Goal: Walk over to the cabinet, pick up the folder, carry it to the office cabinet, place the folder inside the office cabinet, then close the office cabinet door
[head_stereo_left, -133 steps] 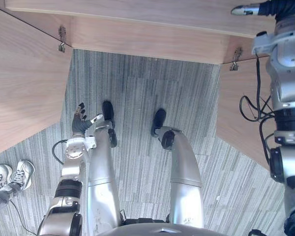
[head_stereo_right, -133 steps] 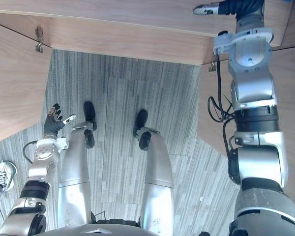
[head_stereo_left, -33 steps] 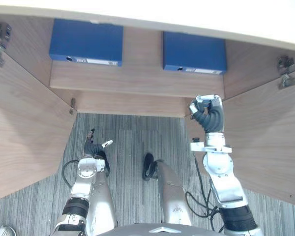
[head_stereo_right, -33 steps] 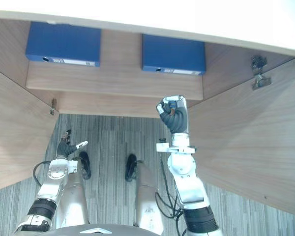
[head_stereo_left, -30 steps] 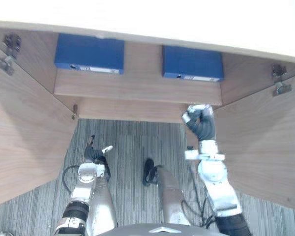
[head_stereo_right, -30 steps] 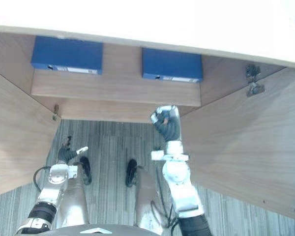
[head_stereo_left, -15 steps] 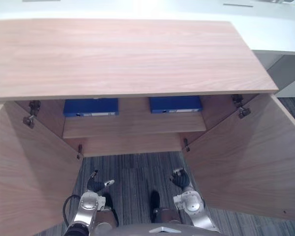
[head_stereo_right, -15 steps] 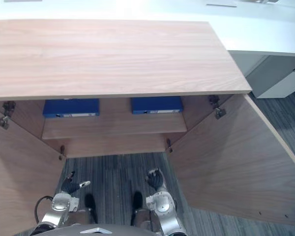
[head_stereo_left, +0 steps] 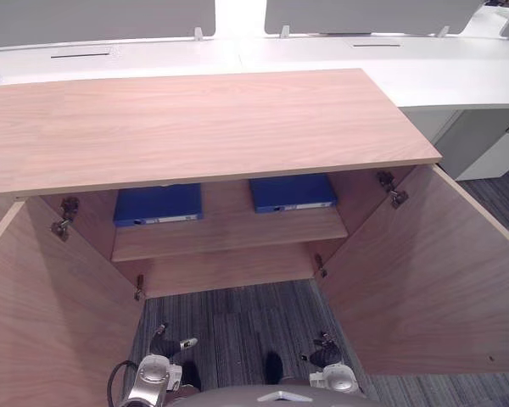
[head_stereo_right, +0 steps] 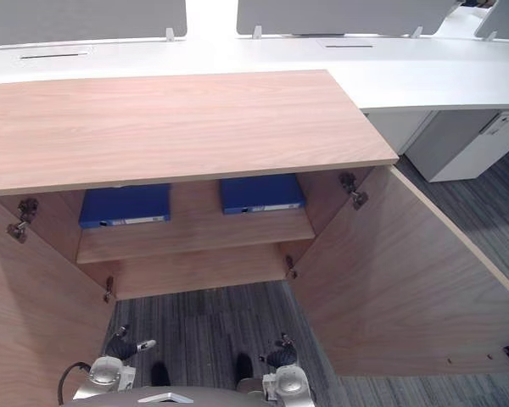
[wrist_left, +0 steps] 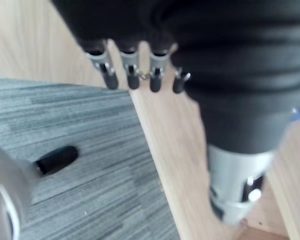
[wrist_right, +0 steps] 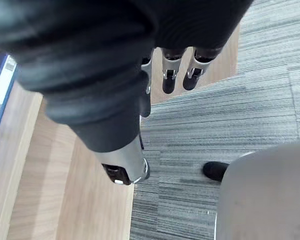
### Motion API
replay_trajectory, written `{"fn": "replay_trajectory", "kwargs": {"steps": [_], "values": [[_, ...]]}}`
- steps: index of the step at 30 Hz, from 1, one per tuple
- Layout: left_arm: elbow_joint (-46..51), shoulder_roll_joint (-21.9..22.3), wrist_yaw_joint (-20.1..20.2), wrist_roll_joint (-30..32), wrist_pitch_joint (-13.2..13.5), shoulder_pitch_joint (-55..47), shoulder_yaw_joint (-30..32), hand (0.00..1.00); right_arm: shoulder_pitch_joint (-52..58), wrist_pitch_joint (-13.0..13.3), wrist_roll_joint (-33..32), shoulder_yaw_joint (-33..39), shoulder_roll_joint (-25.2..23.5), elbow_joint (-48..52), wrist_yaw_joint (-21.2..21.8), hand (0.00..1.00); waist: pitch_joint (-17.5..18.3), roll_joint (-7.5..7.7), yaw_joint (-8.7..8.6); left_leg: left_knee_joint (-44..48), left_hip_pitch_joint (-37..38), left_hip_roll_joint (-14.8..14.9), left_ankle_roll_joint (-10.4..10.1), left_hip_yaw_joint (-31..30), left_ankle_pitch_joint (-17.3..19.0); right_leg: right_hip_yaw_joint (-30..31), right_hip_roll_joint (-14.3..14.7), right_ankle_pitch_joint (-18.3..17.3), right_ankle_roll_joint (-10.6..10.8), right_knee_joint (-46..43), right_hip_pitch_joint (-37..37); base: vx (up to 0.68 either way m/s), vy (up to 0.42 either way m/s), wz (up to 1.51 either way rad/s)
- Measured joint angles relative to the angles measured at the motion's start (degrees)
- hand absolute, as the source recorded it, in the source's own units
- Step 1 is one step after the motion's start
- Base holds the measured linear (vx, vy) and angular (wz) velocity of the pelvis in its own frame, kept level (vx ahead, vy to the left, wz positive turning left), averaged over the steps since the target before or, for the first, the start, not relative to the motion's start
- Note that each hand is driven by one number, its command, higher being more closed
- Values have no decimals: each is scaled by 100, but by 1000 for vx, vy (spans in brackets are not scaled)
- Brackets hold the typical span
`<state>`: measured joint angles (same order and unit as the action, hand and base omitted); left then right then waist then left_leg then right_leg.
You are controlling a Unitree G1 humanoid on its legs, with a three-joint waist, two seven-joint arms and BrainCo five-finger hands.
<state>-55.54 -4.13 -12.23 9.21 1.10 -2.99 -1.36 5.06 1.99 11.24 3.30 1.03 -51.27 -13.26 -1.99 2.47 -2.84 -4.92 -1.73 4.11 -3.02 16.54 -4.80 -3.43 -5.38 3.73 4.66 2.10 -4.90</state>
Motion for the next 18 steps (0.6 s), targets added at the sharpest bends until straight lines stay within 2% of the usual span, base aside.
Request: {"fn": "replay_trajectory", "kwargs": {"steps": [7, 13, 15, 18], "values": [[-31, 26, 16, 1, -10, -94, 2, 0, -85, -87, -90, 259, -26, -193, 3, 0, 53, -48, -5, 2, 154, -82, -29, 227, 156, 292, -34, 106, 88, 115, 95, 58, 20, -18], [0, 19, 17, 1, -12, -47, 17, 0, 174, -62, -313, 711, -35, 959, -213, 0, 101, -86, -100, 37, 285, -102, -15, 425, 286, 527, -20, 108, 81, 197, 106, 43, -4, -24], [70, 16, 13, 2, -13, -58, 26, 0, 339, -28, -500, 1054, -77, 1650, -258, 0, 105, -85, -111, 38, 302, -107, -48, 504, 333, 602, -20, 117, 82, 200, 77, 10, -2, -21], [74, 15, 13, 3, -75, -142, 118, 0, 435, 145, -814, 1876, -67, 2611, -549, 0, 117, -91, -217, 39, 419, -117, -72, 704, 435, 775, -15, 128, 83, 209, 81, 8, -2, -30]]}}
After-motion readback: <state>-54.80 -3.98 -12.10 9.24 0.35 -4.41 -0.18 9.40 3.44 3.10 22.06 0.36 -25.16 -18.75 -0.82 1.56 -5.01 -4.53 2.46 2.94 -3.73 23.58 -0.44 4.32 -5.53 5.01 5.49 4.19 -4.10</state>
